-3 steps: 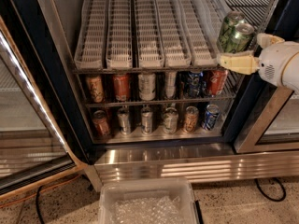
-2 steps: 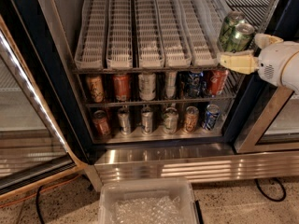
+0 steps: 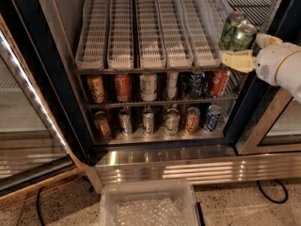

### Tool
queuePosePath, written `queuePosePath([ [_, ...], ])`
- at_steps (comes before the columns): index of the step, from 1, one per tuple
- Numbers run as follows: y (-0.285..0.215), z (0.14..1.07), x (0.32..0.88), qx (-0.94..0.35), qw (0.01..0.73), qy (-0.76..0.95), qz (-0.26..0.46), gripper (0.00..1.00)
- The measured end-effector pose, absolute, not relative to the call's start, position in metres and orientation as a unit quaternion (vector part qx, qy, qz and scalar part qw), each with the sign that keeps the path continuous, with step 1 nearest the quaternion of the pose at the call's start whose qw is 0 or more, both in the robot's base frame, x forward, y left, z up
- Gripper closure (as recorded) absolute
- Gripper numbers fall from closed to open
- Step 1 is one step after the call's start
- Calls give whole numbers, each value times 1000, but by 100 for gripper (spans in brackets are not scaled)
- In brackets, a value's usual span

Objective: Pick green can from top shelf of fridge

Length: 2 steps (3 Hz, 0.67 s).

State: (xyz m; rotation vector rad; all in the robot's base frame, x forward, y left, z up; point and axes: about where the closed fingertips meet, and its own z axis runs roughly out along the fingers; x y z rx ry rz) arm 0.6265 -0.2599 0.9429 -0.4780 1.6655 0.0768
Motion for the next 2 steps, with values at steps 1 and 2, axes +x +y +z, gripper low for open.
queuePosePath([
  [1, -275, 940, 639, -196, 656, 729, 9, 31],
  [2, -276, 941, 640, -194, 657, 729, 7, 31],
])
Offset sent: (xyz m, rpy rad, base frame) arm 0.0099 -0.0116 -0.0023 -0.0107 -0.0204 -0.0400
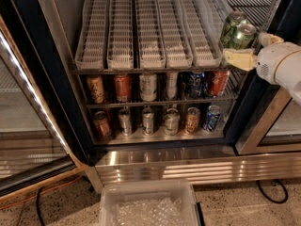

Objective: Pick green can from top shelf of fridge

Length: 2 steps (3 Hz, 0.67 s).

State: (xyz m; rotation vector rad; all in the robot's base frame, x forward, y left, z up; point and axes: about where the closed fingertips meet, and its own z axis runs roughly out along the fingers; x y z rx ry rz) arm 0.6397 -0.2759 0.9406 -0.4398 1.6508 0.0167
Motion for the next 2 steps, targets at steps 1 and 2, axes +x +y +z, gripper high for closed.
queuePosePath([
  [1, -276, 941, 640, -194, 657, 729, 7, 40],
  [2, -276, 941, 640, -194, 657, 729, 7, 44],
])
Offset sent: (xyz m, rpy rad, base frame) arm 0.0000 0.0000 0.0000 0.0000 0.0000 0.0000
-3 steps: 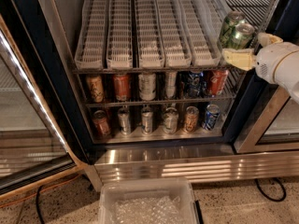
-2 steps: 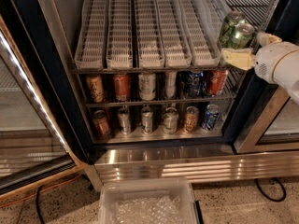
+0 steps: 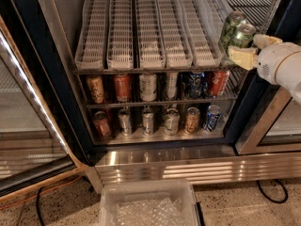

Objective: Pick green can from top shelf of fridge

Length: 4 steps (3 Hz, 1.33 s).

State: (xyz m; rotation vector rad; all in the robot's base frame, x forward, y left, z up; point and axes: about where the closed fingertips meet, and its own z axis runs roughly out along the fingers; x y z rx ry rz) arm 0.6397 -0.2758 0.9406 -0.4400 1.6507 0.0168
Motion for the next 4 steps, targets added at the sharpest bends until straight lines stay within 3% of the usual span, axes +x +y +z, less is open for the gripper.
queuePosePath([
  [4, -286, 937, 670, -182, 660, 729, -20, 35],
])
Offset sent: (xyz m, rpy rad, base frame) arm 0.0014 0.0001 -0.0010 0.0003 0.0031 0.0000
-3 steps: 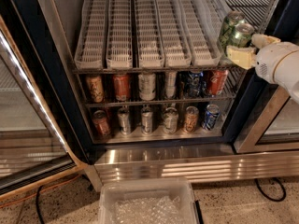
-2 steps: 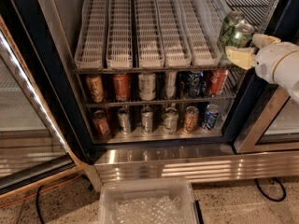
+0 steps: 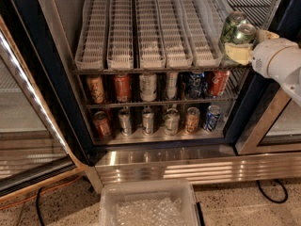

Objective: Pick green can from top shelf of fridge

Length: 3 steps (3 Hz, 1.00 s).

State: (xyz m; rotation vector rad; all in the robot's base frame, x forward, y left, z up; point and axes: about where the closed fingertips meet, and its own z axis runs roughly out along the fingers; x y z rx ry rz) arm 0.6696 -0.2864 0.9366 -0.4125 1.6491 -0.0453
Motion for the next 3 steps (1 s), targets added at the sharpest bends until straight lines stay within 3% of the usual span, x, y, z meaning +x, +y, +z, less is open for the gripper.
queuePosePath([
  [3, -283, 931, 710, -165, 672, 721, -33, 37],
])
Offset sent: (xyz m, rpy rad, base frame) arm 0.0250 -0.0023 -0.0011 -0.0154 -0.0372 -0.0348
